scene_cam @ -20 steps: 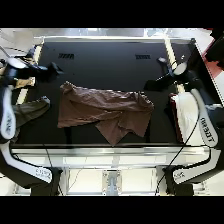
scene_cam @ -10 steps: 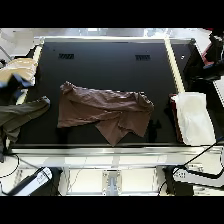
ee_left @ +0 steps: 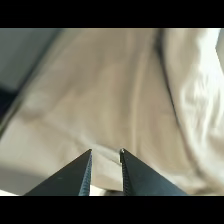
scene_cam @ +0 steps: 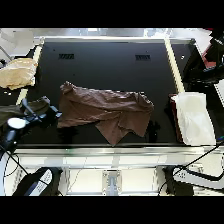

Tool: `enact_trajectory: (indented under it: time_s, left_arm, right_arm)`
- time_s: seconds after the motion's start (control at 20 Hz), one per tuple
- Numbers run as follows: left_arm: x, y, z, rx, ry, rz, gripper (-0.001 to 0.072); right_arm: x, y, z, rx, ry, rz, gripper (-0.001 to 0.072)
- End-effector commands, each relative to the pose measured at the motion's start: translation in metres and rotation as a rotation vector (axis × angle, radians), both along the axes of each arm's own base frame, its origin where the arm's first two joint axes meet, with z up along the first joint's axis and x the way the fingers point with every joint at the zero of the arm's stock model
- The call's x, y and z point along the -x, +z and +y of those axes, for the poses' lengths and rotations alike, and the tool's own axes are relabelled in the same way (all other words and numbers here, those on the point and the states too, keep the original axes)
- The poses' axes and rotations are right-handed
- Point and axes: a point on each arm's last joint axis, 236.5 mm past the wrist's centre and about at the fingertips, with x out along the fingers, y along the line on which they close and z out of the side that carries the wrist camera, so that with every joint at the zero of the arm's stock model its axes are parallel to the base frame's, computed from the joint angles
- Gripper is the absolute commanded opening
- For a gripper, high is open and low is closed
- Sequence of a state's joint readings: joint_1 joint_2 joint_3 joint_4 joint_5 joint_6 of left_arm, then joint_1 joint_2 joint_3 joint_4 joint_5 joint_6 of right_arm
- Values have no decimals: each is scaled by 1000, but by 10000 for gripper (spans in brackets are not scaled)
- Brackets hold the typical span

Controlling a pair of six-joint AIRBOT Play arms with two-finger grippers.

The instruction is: Fold the shirts.

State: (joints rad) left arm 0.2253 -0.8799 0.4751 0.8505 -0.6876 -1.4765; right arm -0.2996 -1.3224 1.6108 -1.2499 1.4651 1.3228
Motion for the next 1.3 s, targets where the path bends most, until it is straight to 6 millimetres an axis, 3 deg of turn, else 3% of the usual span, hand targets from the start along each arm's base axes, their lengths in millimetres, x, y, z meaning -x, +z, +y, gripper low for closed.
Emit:
enact_trajectory:
  time_s: [0.0, 0.1, 0.15, 0.2, 0.25, 0.35, 0.45, 0.55, 0.7, 0.85, 1.0, 1.05, 1.15, 1.25]
  left_arm:
    - [-10, 4, -5, -514, -432, -145, 200]
    - [-12, 11, 9, -720, -568, -116, 205]
    - [-12, 13, 17, -726, -544, -67, 208]
    - [-9, 8, 29, -689, -473, 19, 259]
    - [1, -4, 37, -621, -403, 138, 321]
    - [32, -27, 25, -443, -362, 349, 576]
    - [59, -41, -4, -270, -378, 484, 575]
    - [64, -46, -23, -157, -332, 532, 573]
    - [33, -47, -13, -186, -245, 429, 567]
    - [22, -45, -7, -2, 188, 506, 532]
    - [-10, -37, -8, 143, 476, 433, 531]
    - [-20, -34, -6, 175, 531, 399, 530]
    - [-30, -32, 2, 201, 614, 360, 422]
    - [-20, -37, 8, 126, 574, 385, 418]
  right_arm:
    - [0, 1, 5, -17, 14, -7, 521]
    - [-1, 2, 5, -17, 14, -8, 520]
    - [-1, 2, 5, -17, 13, -9, 520]
    - [-2, 2, 5, -17, 12, -12, 521]
    - [-2, 2, 5, -18, 12, -14, 521]
    - [-2, 3, 6, -23, 13, -16, 521]
    - [-3, 3, 7, -28, 15, -20, 521]
    - [-4, 4, 9, -35, 16, -24, 521]
    - [-2, 3, 10, -38, 20, -14, 521]
    - [0, 2, 10, -31, 38, -10, 521]
    - [0, 2, 11, -31, 42, -9, 520]
    - [2, 2, 11, -32, 44, -5, 521]
    - [2, 2, 11, -32, 45, -2, 521]
    - [2, 2, 11, -31, 45, -4, 521]
